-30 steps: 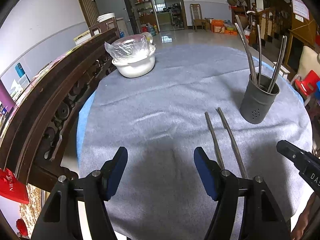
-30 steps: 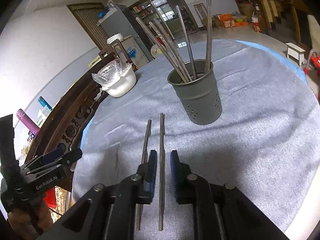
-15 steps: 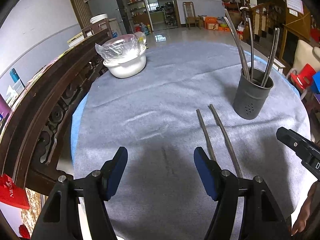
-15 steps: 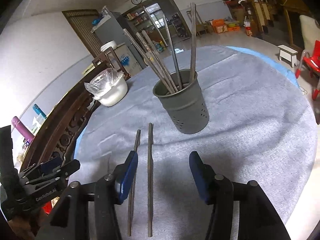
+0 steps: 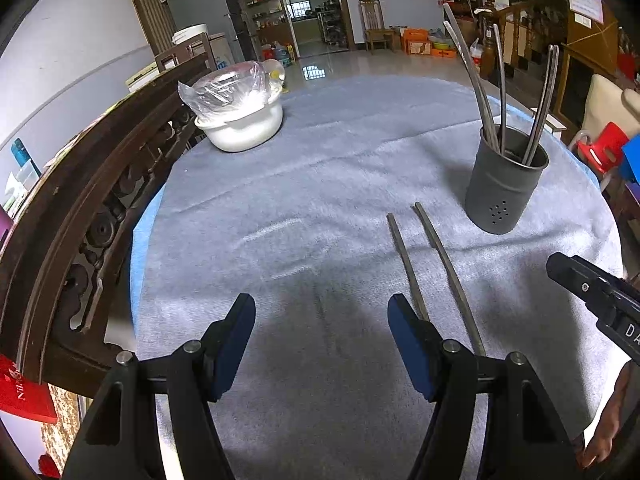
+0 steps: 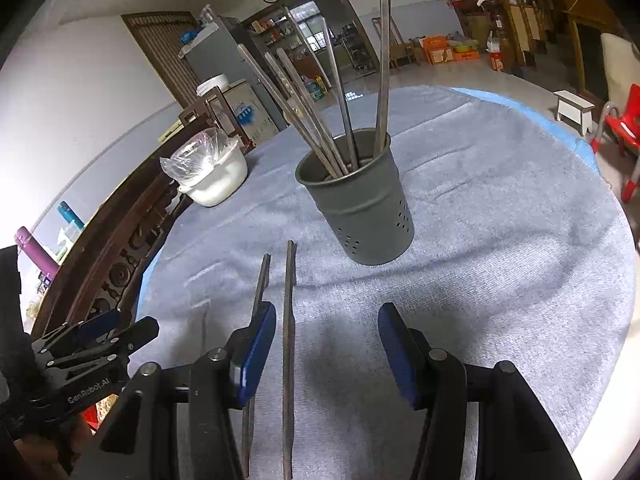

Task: Organize utensils
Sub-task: 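Move both open tools toward the two remaining sticks on the cloth, then close the left tool on one stick while the right tool grasps the other stick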

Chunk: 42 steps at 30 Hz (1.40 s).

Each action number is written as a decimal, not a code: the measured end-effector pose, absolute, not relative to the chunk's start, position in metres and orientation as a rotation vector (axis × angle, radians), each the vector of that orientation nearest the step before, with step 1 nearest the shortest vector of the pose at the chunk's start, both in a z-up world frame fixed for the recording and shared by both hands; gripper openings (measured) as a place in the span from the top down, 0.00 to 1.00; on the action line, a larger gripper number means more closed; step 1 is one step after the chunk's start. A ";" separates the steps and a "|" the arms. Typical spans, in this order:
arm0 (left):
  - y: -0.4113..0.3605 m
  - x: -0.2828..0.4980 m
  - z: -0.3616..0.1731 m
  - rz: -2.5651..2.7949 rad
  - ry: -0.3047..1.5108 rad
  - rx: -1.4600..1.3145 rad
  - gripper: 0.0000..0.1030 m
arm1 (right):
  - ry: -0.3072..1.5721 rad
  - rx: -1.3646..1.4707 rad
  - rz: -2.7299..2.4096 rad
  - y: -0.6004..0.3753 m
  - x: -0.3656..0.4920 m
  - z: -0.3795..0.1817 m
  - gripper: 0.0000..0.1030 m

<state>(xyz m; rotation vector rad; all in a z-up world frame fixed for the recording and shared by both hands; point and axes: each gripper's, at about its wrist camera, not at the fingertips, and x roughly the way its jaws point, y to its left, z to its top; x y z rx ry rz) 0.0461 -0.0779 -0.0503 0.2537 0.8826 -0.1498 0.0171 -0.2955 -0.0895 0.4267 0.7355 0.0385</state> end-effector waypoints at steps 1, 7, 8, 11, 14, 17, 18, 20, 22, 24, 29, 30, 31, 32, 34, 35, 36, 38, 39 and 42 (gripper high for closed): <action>-0.077 0.048 -0.052 -0.155 0.890 0.249 0.33 | 0.740 0.425 0.038 -0.295 0.018 -0.090 0.44; -0.060 0.063 -0.074 -0.198 0.987 0.151 0.33 | 0.807 0.404 0.064 -0.285 0.029 -0.101 0.59; -0.058 0.064 -0.076 -0.202 0.996 0.133 0.33 | 0.831 0.387 0.072 -0.280 0.032 -0.105 0.61; -0.051 0.068 -0.083 -0.234 1.036 0.069 0.33 | 0.859 0.379 0.056 -0.274 0.036 -0.113 0.61; -0.053 0.069 -0.087 -0.283 1.070 0.011 0.33 | 0.877 0.403 0.054 -0.276 0.038 -0.120 0.61; -0.063 0.068 -0.092 -0.309 1.100 0.008 0.33 | 0.863 0.426 0.038 -0.282 0.035 -0.119 0.61; -0.066 0.067 -0.094 -0.316 1.106 0.008 0.33 | 0.860 0.428 0.035 -0.283 0.034 -0.118 0.61; -0.072 0.065 -0.097 -0.325 1.123 0.011 0.33 | 0.851 0.425 0.024 -0.287 0.032 -0.116 0.61; -0.079 0.065 -0.101 -0.334 1.146 0.006 0.33 | 0.851 0.433 0.020 -0.290 0.032 -0.115 0.61; -0.082 0.064 -0.103 -0.338 1.159 0.005 0.33 | 0.843 0.456 0.018 -0.295 0.030 -0.115 0.61; -0.091 0.063 -0.111 -0.320 1.190 0.034 0.33 | 0.824 0.484 0.018 -0.305 0.026 -0.112 0.61; -0.092 0.063 -0.113 -0.316 1.200 0.035 0.33 | 0.821 0.490 0.021 -0.307 0.025 -0.112 0.61; -0.094 0.063 -0.115 -0.315 1.206 0.035 0.33 | 0.820 0.495 0.023 -0.308 0.024 -0.111 0.61; -0.095 0.063 -0.116 -0.317 1.212 0.035 0.33 | 0.819 0.499 0.025 -0.309 0.024 -0.111 0.61; -0.099 0.061 -0.119 -0.319 1.224 0.040 0.33 | 0.818 0.508 0.025 -0.311 0.024 -0.112 0.61; -0.100 0.062 -0.120 -0.322 1.228 0.041 0.33 | 0.818 0.513 0.025 -0.312 0.023 -0.112 0.61; -0.102 0.061 -0.121 -0.327 1.231 0.041 0.35 | 0.818 0.520 0.027 -0.314 0.023 -0.113 0.61; -0.105 0.060 -0.123 -0.330 1.239 0.044 0.40 | 0.817 0.525 0.027 -0.316 0.022 -0.113 0.61; -0.108 0.060 -0.125 -0.332 1.242 0.047 0.45 | 0.813 0.527 0.024 -0.317 0.022 -0.113 0.61; -0.112 0.058 -0.129 -0.336 1.241 0.052 0.49 | 0.810 0.541 0.026 -0.320 0.021 -0.113 0.61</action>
